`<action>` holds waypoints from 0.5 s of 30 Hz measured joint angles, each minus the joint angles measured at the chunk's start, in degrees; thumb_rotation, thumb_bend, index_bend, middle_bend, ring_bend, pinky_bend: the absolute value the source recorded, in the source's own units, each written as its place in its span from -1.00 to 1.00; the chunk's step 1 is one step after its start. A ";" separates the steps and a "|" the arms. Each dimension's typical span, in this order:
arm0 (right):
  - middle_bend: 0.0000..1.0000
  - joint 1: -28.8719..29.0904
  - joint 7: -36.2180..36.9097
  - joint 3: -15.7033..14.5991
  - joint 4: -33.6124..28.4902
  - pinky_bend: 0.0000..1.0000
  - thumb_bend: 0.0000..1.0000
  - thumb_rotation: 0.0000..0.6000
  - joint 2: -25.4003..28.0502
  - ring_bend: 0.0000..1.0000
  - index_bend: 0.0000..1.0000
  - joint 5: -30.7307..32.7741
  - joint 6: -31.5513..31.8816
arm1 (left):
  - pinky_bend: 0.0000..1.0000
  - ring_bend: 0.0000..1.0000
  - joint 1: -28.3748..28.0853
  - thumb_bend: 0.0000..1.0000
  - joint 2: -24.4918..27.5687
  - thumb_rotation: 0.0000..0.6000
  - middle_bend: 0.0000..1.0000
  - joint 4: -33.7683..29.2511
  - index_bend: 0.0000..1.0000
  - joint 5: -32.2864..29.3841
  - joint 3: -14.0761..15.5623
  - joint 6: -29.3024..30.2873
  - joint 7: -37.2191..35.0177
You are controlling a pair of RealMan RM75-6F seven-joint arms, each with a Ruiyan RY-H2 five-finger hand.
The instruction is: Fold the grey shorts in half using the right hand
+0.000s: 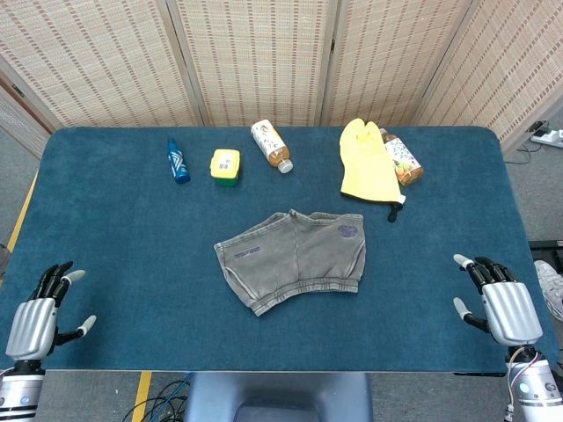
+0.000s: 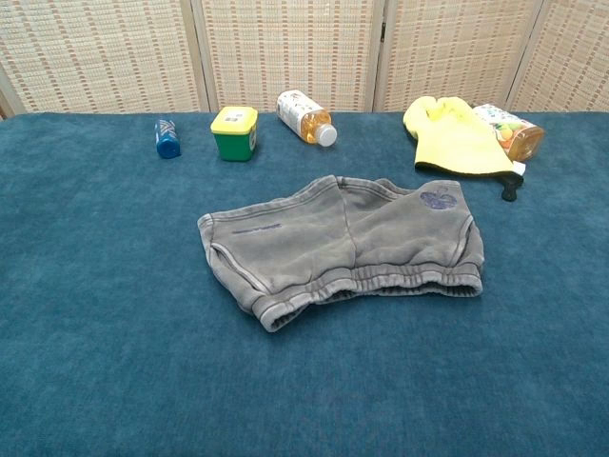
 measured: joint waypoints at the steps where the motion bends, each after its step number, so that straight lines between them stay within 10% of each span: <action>1: -0.36 -0.04 0.03 -0.01 0.06 -0.54 -0.36 1.00 0.00 -0.55 -0.66 -0.03 0.05 | -0.44 -0.85 0.04 -0.51 -0.09 1.00 -0.77 -0.15 -0.53 -0.25 -0.17 0.19 0.48; 15: -0.36 0.09 1.13 -0.43 1.05 -0.54 -0.36 1.00 0.20 -0.55 -0.66 -0.91 -0.40 | -0.44 -0.85 1.18 -0.51 0.54 1.00 -0.77 -1.96 -0.53 -1.31 -0.12 1.24 2.06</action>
